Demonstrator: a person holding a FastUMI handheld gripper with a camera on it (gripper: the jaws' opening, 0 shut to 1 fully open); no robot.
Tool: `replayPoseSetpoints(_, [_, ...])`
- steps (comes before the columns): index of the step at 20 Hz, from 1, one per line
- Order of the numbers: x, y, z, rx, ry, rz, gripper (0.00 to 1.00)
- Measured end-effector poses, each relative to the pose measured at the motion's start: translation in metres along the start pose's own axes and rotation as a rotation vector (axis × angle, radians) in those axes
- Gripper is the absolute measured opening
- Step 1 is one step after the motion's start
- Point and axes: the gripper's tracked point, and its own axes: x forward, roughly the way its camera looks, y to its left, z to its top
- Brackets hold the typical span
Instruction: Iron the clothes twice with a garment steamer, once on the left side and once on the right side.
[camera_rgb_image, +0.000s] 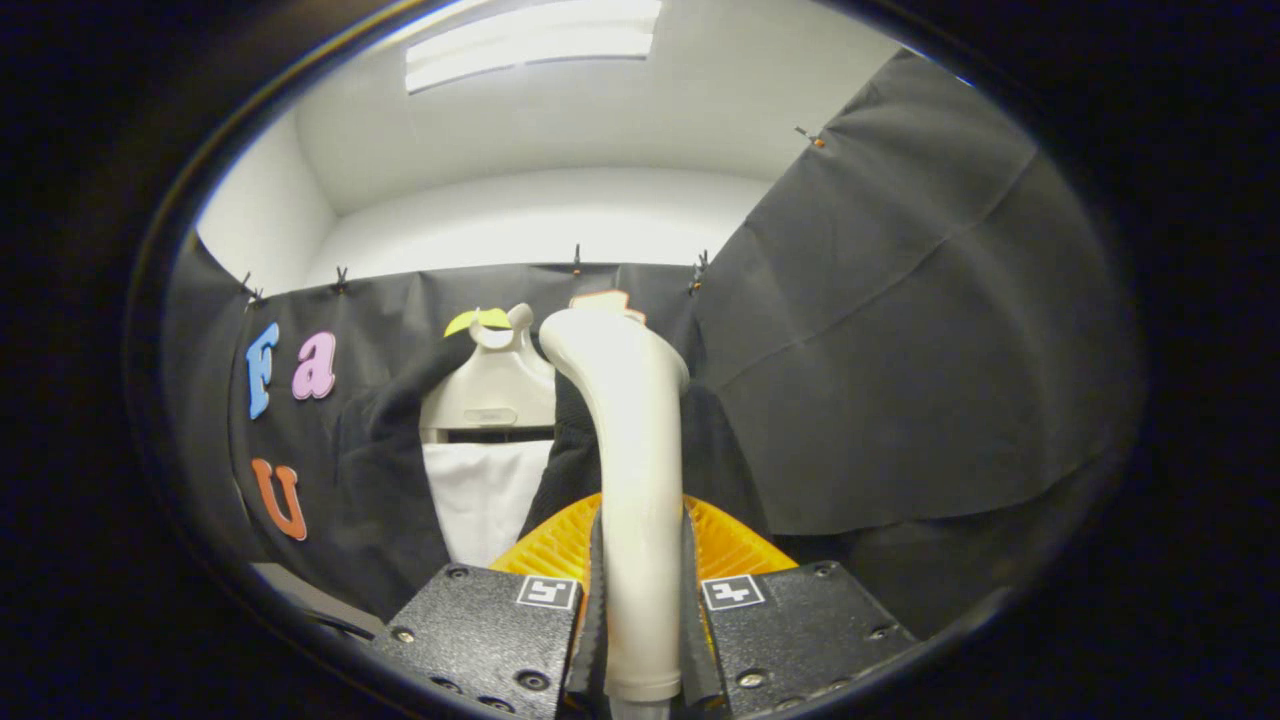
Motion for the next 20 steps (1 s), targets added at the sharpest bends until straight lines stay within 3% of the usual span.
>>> replayPoseSetpoints(9, [-0.018,0.001,-0.060,-0.108,0.106,-0.078,0.32])
replayPoseSetpoints(20, [-0.043,-0.007,-0.115,-0.150,0.215,-0.180,0.32])
